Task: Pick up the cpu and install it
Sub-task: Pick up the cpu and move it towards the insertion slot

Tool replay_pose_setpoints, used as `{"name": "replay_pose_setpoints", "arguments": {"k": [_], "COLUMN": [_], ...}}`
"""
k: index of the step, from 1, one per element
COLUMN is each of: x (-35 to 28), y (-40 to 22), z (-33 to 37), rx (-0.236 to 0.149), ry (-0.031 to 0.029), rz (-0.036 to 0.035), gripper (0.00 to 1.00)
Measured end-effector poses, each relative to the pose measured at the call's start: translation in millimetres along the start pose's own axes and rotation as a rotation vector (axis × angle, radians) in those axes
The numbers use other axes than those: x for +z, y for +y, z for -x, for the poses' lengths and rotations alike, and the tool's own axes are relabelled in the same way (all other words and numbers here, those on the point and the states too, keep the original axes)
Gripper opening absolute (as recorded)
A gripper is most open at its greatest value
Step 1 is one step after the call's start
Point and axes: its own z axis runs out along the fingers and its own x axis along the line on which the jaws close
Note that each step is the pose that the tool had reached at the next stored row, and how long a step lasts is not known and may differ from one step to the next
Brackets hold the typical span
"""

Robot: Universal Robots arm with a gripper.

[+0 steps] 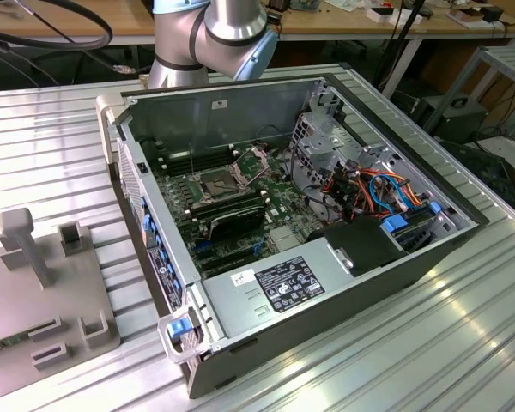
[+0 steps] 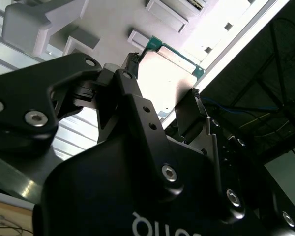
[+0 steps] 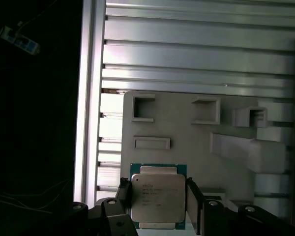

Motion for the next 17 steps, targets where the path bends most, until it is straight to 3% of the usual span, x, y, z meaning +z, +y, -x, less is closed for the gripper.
{"name": "replay_pose_setpoints", "arguments": {"k": [17], "x": [-2.4], "y": [0.0], "z": [2.7], "rx": [0.0], "ry": [0.0003], "rz": [-0.0002], "gripper": [0.55]}}
